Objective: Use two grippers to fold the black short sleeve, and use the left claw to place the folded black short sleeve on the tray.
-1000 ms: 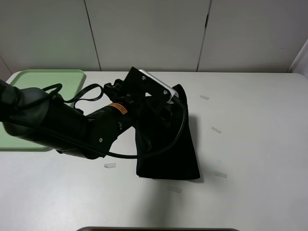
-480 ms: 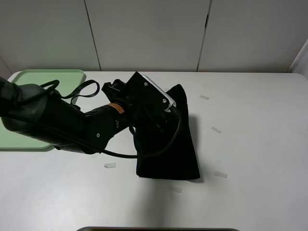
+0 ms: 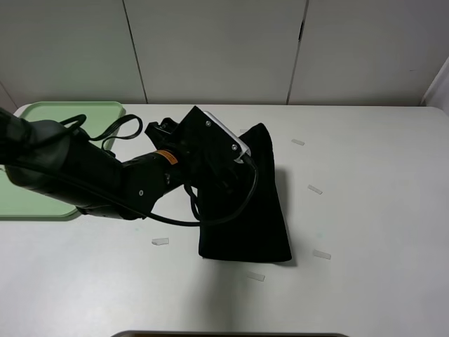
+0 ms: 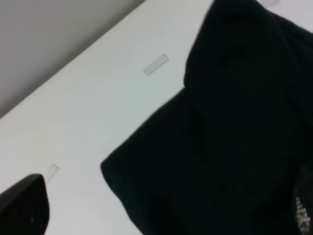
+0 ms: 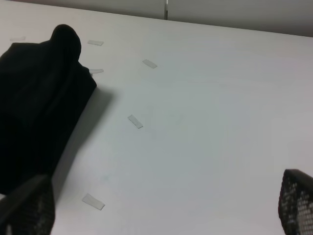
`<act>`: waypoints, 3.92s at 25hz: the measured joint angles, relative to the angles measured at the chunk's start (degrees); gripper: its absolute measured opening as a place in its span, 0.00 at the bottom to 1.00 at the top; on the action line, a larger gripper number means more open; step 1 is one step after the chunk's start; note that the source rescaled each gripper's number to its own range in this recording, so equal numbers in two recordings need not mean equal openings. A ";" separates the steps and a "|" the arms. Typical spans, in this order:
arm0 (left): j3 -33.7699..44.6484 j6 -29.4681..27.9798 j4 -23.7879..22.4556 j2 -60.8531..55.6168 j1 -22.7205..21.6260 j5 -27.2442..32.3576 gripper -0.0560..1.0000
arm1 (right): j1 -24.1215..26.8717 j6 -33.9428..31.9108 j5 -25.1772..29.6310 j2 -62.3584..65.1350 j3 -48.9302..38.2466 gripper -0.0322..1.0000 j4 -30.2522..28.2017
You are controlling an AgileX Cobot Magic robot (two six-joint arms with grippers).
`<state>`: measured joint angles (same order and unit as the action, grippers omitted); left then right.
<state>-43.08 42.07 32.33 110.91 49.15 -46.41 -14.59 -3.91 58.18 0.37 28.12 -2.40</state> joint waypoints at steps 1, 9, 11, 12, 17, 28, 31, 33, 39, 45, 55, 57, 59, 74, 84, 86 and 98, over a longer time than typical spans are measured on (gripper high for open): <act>-0.67 -0.05 -0.44 0.78 0.00 0.55 1.00 | 0.00 0.00 0.00 0.00 0.00 1.00 0.00; -9.56 -6.41 -7.25 4.69 0.00 5.28 1.00 | 0.00 0.00 0.00 0.00 0.00 1.00 0.00; -11.41 -8.07 -8.79 4.69 0.00 6.23 1.00 | 0.00 0.00 0.00 0.00 0.00 1.00 0.00; -12.11 -8.52 -9.29 4.69 0.00 6.63 1.00 | 0.00 0.00 0.00 0.00 0.00 1.00 0.00; -14.39 -9.20 -10.28 4.69 0.00 7.60 1.00 | 0.00 0.00 0.00 0.00 0.00 1.00 0.00; -5.92 -5.09 -9.42 -0.91 -0.12 6.89 1.00 | 0.00 0.00 0.00 0.00 0.00 1.00 0.00; -4.14 -4.96 -8.31 -0.97 -0.42 6.84 1.00 | 0.00 0.00 0.00 0.00 0.00 1.00 0.00; -2.99 -4.92 -7.39 -1.01 -0.82 6.66 1.00 | 0.00 0.00 0.00 0.00 0.00 1.00 0.00; -2.02 -4.92 -5.17 -1.06 -3.72 5.98 1.00 | 0.00 0.00 0.00 0.00 0.00 1.00 0.00; -3.27 -5.17 -5.42 1.66 -4.54 5.41 1.00 | 0.00 0.00 0.00 0.00 0.00 1.00 0.00; -13.88 -10.24 -10.09 8.52 -3.18 9.64 1.00 | 0.00 0.00 0.00 0.00 0.00 1.00 0.00; -15.65 -10.34 -10.26 10.27 -2.48 10.38 1.00 | 0.00 0.00 0.00 0.00 0.00 1.00 0.00; -17.17 -10.42 -10.57 11.80 -1.84 10.86 1.00 | 0.00 0.00 0.00 0.00 0.00 1.00 0.00; -20.30 -17.03 -15.55 18.17 -0.65 8.65 1.00 | 0.00 0.00 0.00 0.00 0.00 1.00 0.00; -20.32 -17.35 -16.44 18.75 -0.59 5.06 1.00 | 0.00 0.00 0.00 0.00 0.00 1.00 0.00; -20.26 -17.35 -16.44 17.05 -0.59 5.95 1.00 | 0.00 0.00 0.00 0.00 0.00 1.00 0.00; -17.88 -13.19 9.38 -7.63 -2.50 39.50 1.00 | 0.00 0.00 0.00 0.00 0.00 1.00 0.00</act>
<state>-60.96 28.88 41.71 103.28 46.65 -6.91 -14.59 -3.91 58.18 0.37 28.12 -2.40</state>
